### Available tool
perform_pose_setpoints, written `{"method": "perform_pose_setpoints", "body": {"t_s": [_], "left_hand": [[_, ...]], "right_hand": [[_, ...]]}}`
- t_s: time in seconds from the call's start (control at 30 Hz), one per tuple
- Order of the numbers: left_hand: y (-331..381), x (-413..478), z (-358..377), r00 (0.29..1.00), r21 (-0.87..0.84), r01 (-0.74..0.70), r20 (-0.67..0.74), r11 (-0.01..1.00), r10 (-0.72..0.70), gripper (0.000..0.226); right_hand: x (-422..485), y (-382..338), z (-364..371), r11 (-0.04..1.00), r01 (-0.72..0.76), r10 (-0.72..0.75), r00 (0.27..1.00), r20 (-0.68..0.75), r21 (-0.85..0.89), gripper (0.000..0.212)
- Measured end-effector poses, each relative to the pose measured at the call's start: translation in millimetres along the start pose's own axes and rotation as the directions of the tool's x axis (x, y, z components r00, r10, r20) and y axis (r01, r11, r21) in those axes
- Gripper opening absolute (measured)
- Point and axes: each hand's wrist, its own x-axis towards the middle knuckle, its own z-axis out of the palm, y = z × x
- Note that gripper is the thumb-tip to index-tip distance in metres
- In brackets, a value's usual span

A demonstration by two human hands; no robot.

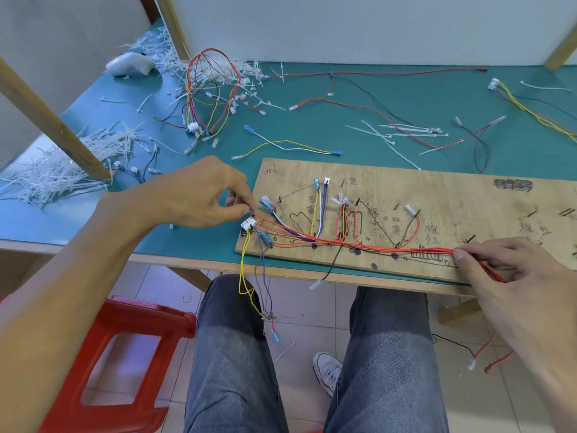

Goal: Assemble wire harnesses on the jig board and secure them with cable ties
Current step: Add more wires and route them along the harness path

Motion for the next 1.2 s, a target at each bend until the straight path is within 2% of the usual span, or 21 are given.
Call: {"method": "perform_pose_setpoints", "body": {"t_s": [0.17, 0.37, 0.57, 0.9, 1.03, 1.13, 1.2], "left_hand": [[-2, -7, 8, 0.990, -0.007, 0.028, -0.135, 1.000, -0.028, 0.015], [-5, -7, 14, 0.993, 0.001, 0.049, -0.105, 0.999, -0.049, 0.013], [-3, -11, 12, 0.989, -0.110, 0.056, -0.134, 0.992, -0.070, 0.015], [-1, -10, 18, 0.991, -0.035, 0.061, -0.114, 0.998, -0.064, 0.018], [1, -11, 22, 0.992, -0.013, 0.034, -0.121, 0.999, -0.036, 0.022], [-1, -13, 28, 0.990, 0.026, 0.040, -0.136, 0.999, -0.036, 0.020], [-4, -13, 29, 0.988, 0.003, 0.051, -0.143, 0.999, -0.050, 0.016]], "right_hand": [[0, 5, 1, 1.000, -0.009, 0.009, 1.000, 0.011, -0.005, 0.004], [1, 8, 2, 1.000, 0.010, -0.010, 1.000, -0.004, -0.010, 0.003], [0, 8, 4, 1.000, 0.018, -0.018, 1.000, -0.016, -0.011, 0.004], [-2, 6, 4, 1.000, 0.012, -0.012, 1.000, -0.021, -0.021, 0.002], [-1, 6, 3, 1.000, -0.007, 0.007, 1.000, -0.017, -0.029, 0.012], [-2, 3, 3, 1.000, 0.001, -0.001, 1.000, -0.017, -0.006, 0.003], [-2, 3, 2, 1.000, 0.003, -0.003, 1.000, -0.023, -0.005, 0.005]]}}
